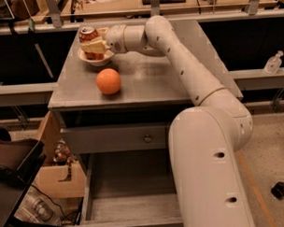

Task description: Place coke can into paper bowl

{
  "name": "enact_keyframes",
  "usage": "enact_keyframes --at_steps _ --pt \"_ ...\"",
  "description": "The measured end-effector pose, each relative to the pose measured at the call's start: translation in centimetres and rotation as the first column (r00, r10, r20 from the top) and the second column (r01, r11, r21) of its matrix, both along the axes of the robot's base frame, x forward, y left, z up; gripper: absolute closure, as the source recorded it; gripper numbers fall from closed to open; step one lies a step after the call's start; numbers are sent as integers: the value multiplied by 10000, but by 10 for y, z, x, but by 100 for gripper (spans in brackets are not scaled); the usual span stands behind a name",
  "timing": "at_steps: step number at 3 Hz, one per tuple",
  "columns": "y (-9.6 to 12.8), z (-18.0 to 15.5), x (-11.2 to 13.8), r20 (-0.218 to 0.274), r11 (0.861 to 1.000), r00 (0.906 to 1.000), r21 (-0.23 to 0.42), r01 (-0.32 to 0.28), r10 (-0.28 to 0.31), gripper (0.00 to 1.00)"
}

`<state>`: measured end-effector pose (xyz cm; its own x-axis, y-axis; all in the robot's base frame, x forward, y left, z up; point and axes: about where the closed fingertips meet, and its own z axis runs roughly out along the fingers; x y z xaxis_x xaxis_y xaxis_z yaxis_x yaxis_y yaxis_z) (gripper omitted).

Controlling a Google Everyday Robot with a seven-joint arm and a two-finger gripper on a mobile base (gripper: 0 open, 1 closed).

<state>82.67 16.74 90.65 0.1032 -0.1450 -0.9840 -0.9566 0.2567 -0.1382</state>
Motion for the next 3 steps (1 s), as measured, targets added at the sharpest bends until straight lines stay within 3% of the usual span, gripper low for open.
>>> enact_keyframes --at_steps 1,2,3 --pt "4 -1 -1 -17 10000 10000 1 -50 50 7" --pt "7 -2 -2 -30 10000 10000 3 -88 88 0" --pt "7 -2 -2 -31 10000 10000 3 -90 90 0"
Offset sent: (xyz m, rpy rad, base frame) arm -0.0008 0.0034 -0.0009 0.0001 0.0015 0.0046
